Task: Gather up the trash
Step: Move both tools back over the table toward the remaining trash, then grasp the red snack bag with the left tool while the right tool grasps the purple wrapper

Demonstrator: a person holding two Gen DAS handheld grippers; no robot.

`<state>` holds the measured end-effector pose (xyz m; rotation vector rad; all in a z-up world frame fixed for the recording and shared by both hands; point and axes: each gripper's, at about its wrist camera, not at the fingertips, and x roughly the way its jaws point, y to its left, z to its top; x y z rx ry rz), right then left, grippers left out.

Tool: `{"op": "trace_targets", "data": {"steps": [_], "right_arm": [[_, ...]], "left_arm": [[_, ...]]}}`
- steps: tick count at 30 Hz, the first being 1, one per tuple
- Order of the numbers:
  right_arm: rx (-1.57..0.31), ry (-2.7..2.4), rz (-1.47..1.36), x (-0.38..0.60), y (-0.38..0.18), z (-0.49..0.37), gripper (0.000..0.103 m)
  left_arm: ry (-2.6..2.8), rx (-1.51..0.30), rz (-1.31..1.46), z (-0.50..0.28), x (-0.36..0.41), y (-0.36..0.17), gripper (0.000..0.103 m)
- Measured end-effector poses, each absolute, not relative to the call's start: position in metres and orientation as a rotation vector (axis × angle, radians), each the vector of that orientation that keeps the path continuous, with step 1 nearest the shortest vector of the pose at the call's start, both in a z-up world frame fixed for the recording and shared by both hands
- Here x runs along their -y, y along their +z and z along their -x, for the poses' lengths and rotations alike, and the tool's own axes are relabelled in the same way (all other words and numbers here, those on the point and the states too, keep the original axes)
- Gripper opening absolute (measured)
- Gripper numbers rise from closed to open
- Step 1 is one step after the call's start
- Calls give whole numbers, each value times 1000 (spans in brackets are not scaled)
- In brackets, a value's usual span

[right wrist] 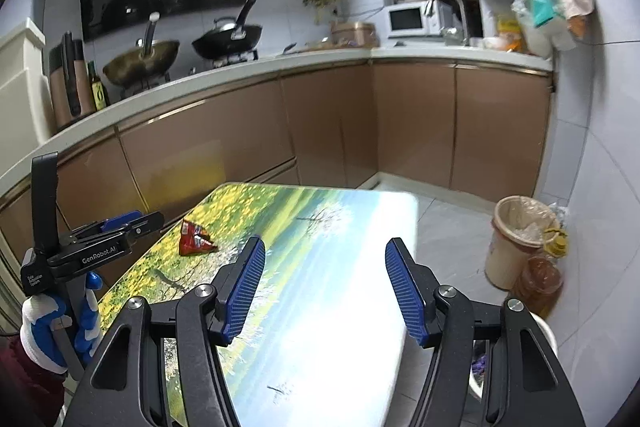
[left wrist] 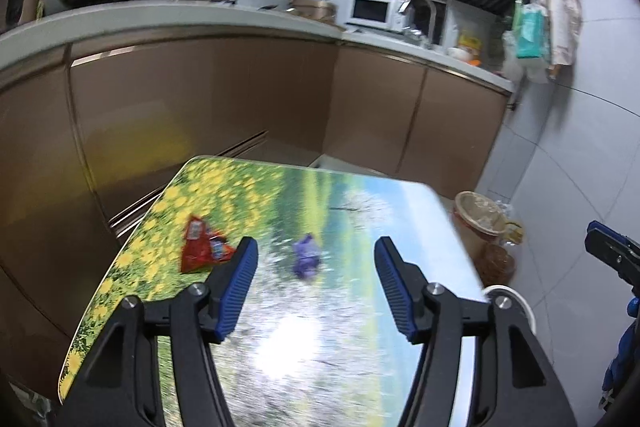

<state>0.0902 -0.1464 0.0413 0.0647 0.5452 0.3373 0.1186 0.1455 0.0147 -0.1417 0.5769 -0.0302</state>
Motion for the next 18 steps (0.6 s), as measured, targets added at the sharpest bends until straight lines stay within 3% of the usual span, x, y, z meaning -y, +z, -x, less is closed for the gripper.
{"op": "trace_targets", "data": {"steps": [10, 18], "right_arm": [[-736, 473, 16, 52, -23, -188, 62], [-879, 564, 40, -33, -88, -259, 62]], "left_arm": [[94, -698, 243, -172, -254, -55, 62], [70, -777, 231, -227, -280, -92, 63]]}}
